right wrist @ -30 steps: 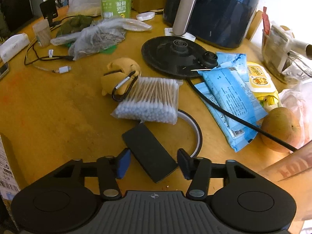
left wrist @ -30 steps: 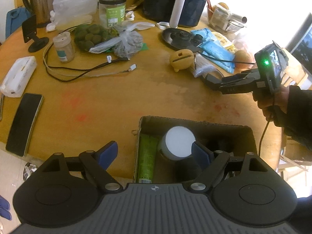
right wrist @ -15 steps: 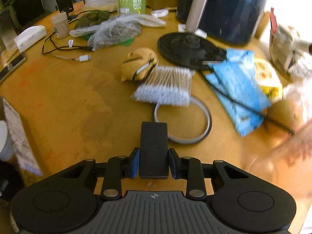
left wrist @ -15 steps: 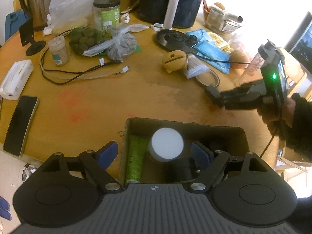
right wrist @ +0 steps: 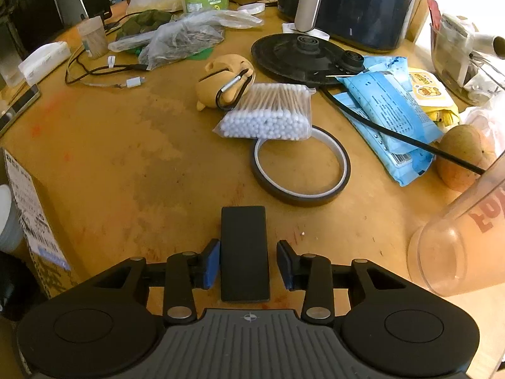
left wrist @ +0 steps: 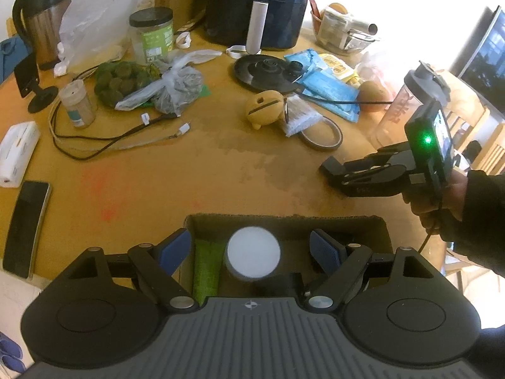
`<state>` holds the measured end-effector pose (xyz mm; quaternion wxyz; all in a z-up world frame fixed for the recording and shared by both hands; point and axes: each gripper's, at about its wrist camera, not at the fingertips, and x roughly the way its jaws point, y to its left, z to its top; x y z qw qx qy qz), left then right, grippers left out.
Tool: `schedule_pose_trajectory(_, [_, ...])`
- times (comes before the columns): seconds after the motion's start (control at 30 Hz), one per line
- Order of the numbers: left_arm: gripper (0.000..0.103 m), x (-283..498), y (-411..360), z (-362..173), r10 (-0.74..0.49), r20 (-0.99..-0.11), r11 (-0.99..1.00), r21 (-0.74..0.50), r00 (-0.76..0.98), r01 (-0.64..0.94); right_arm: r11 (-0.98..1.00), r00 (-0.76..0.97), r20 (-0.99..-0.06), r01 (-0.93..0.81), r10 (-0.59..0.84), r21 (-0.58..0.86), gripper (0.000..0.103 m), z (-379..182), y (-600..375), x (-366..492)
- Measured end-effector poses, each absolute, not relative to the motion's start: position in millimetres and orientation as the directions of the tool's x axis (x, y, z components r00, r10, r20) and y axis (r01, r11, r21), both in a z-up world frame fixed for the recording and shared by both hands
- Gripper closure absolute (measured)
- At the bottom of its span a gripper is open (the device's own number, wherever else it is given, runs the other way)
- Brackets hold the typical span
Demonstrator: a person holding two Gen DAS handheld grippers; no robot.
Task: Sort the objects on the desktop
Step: 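Lift the black rectangular block with the right tool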
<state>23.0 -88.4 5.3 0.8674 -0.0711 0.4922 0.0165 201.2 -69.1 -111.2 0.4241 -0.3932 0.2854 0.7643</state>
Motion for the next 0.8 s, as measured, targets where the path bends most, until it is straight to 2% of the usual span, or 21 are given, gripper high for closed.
schedule_pose_trajectory(0.17, [0.020, 33, -88, 7, -0.062, -0.852, 0.993, -0.103, 0.521, -0.050, -0.455, -0.334, -0.840, -0.882, 0.427, 0.120, 0.068, -111, -71, 202])
schedule_pose_trajectory(0.33, [0.020, 45, -85, 8, -0.093, -0.850, 0.995, -0.095, 0.519, 0.021, -0.419, -0.299, -0.865, -0.900, 0.403, 0.116, 0.069, -107, -68, 197])
schedule_pose_trajectory(0.5, [0.020, 57, -78, 10, -0.123, -0.845, 0.992, -0.086, 0.521, 0.094, -0.303, -0.259, -0.882, -0.942, 0.394, 0.141, 0.069, -92, -71, 201])
schedule_pose_trajectory(0.8, [0.020, 80, -61, 6, -0.155, -0.844, 0.981, -0.068, 0.514, 0.183, -0.150, -0.155, -0.896, -0.984, 0.416, 0.101, 0.069, -64, -93, 206])
